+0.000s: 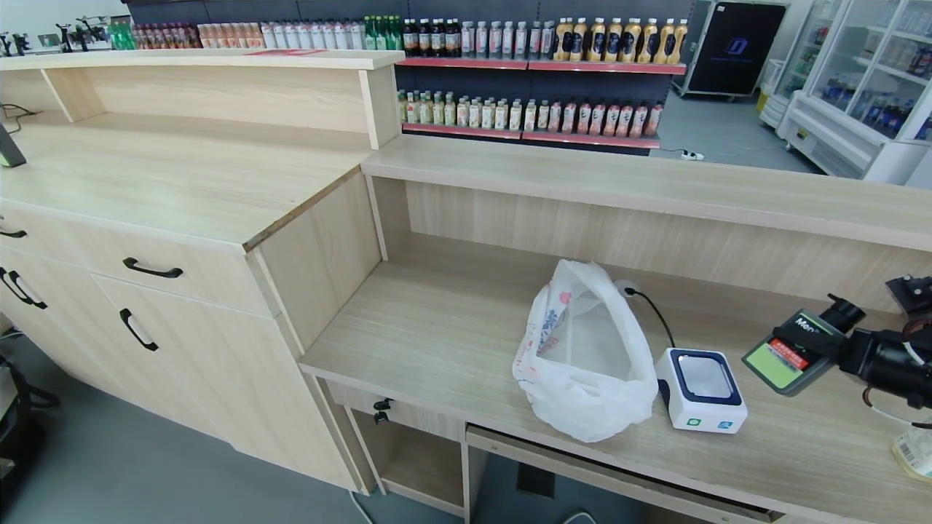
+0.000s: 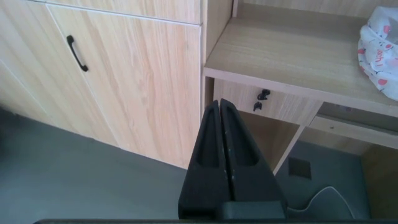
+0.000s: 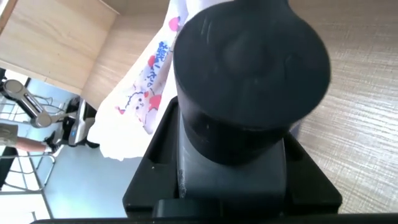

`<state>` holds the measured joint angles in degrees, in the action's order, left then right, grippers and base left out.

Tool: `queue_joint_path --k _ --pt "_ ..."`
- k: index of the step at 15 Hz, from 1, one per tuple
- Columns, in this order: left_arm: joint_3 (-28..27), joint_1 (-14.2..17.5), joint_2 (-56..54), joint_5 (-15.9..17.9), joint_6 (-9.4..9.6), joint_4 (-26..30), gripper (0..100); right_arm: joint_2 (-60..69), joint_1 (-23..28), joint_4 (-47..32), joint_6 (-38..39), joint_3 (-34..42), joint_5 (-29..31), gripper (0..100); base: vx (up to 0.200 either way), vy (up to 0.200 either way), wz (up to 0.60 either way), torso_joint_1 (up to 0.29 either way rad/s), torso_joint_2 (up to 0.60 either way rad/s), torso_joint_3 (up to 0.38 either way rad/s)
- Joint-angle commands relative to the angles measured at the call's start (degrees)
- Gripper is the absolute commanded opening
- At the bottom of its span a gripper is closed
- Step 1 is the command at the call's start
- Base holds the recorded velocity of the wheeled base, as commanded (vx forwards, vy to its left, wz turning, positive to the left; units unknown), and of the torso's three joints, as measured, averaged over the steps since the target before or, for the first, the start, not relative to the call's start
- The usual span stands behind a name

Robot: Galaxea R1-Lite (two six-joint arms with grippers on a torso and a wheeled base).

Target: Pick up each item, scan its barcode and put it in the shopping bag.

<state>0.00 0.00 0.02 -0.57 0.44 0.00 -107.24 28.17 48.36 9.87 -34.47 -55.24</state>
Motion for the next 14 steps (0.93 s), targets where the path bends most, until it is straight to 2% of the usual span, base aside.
queue_joint_path --k 1,7,10,14 --pt "0.0 0.0 -0.02 -0.04 0.0 0.0 0 -2.27 -0.49 -0.37 0.41 -2.0 -0.05 0 0.0 0.0 0.0 0.0 0.0 0.0" --pt "0.0 0.0 -0.02 -0.04 0.0 0.0 0 -2.97 -4.62 0.07 0.76 -2.18 -0.05 0 0.0 0.0 0.0 0.0 0.0 0.0" --pt "0.0 0.0 -0.02 -0.04 0.0 0.0 0 -5.35 -4.97 -0.11 1.11 -5.87 -0.05 0 0.0 0.0 0.0 0.0 0.0 0.0" --pt "0.0 0.0 -0.02 -0.04 0.0 0.0 0 -6.58 -5.58 -0.02 1.11 -6.22 0.04 0 0.0 0.0 0.0 0.0 0.0 0.0"
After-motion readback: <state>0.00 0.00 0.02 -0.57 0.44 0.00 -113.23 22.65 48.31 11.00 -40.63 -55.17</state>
